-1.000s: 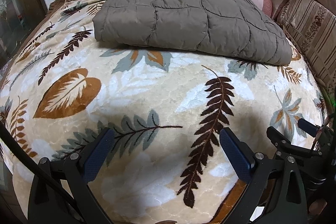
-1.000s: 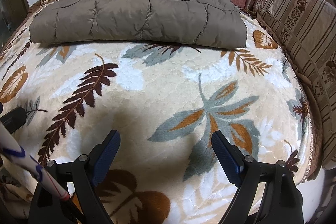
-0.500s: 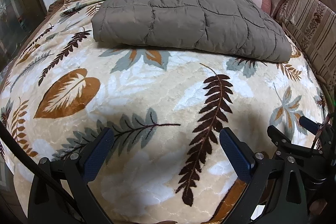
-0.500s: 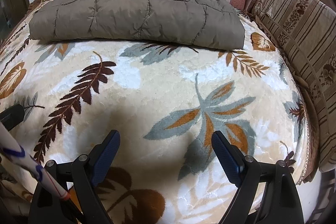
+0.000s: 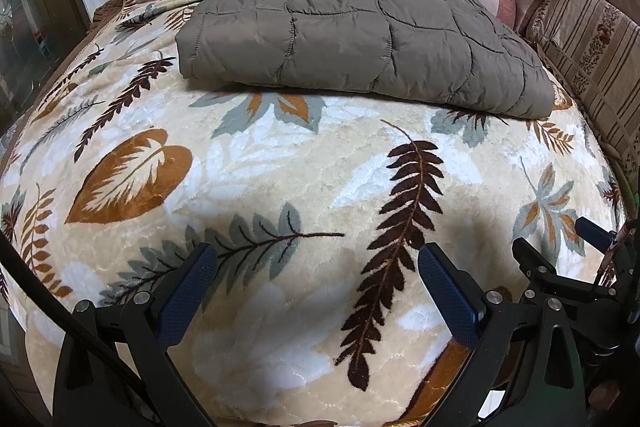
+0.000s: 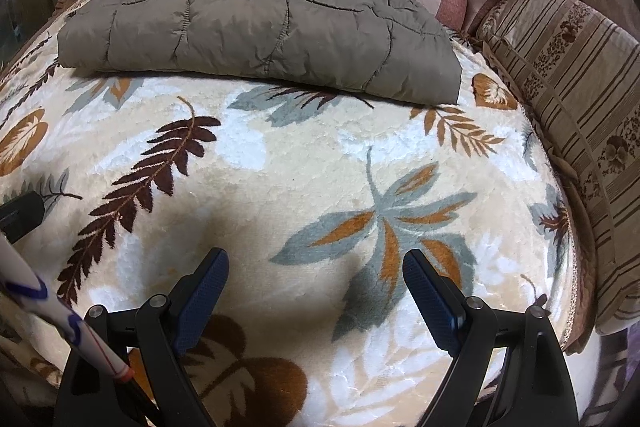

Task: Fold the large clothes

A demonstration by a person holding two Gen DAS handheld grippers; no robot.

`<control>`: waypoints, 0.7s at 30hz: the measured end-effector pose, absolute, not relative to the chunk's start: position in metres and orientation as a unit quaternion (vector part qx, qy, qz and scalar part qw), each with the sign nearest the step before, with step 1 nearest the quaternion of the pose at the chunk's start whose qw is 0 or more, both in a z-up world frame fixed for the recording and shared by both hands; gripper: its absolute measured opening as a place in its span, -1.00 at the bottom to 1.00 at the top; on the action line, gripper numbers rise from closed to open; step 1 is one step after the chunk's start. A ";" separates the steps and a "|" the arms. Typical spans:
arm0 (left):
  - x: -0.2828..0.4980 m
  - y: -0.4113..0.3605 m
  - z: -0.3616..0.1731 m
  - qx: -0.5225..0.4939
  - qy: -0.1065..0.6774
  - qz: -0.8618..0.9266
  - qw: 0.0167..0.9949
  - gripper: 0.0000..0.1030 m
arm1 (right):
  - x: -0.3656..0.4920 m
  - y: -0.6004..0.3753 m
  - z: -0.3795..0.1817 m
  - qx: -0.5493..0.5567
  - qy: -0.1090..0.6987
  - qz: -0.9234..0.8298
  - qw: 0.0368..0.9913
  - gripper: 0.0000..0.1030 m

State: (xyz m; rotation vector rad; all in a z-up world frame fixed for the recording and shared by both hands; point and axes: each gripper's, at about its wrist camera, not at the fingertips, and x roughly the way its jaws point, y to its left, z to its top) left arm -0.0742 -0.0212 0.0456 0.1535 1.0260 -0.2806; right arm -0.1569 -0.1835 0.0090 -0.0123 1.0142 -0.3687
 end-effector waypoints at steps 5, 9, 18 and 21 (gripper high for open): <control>-0.076 -0.021 0.045 0.074 0.490 -0.134 0.858 0.94 | -0.159 -0.184 0.010 -0.006 0.480 -0.179 0.859 0.78; -0.076 -0.022 0.045 0.074 0.490 -0.134 0.858 0.94 | -0.160 -0.185 0.010 -0.005 0.479 -0.179 0.860 0.78; -0.078 -0.022 0.045 0.074 0.488 -0.133 0.859 0.94 | -0.160 -0.184 0.012 0.000 0.476 -0.173 0.862 0.78; -0.078 -0.022 0.045 0.074 0.489 -0.133 0.859 0.94 | -0.161 -0.185 0.013 0.007 0.473 -0.173 0.864 0.78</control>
